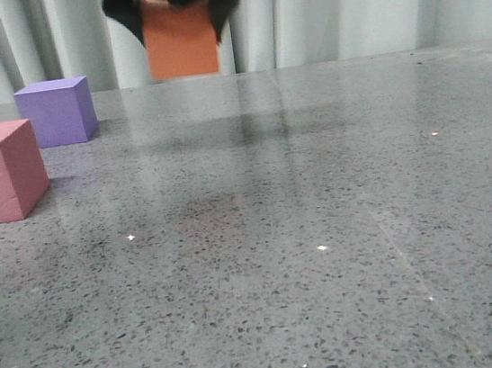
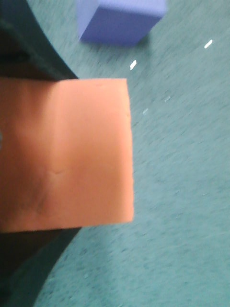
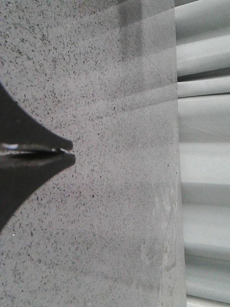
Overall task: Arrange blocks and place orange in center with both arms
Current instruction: 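Lift the orange cube with the left gripper toward the purple cube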
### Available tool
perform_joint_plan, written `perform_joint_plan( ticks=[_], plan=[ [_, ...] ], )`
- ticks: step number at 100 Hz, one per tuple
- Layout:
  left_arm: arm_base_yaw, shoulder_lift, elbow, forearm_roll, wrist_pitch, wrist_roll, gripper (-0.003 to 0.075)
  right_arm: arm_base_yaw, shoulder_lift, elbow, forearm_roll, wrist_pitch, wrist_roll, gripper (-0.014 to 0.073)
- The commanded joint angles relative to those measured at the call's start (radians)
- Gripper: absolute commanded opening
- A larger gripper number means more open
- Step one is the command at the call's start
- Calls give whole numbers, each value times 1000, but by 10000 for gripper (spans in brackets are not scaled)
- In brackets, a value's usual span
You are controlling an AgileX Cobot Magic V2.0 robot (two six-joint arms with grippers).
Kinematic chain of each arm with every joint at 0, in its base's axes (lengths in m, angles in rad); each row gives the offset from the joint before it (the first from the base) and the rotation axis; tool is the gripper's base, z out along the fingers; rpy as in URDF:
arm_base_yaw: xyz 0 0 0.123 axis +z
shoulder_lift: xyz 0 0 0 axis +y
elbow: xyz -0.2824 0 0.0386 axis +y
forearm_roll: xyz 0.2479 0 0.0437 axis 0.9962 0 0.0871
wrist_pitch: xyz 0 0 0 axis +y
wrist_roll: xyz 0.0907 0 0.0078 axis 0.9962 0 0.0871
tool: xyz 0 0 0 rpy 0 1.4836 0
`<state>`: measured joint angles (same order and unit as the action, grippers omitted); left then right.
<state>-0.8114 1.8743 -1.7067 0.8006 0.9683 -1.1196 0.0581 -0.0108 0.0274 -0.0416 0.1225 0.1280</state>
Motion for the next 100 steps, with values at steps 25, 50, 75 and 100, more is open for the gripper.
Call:
perform_joint_plan(
  ticks=[25,50,75,100],
  plan=[
    [39,-215,105,163,-11,67,251,-5,-20,-14,-2,-88,-10,-67],
    [173,-367,361,151,-176,67,251,-5,-20,-14,-2,-88,-10,-67],
    [331,-439,504,116,-356,67,251,-5,-20,-14,-2,-88,-10,-67],
    [363,-439,521,77,-387,70,251,-5,-20,-14,-2,-88,-10,-67]
  ],
)
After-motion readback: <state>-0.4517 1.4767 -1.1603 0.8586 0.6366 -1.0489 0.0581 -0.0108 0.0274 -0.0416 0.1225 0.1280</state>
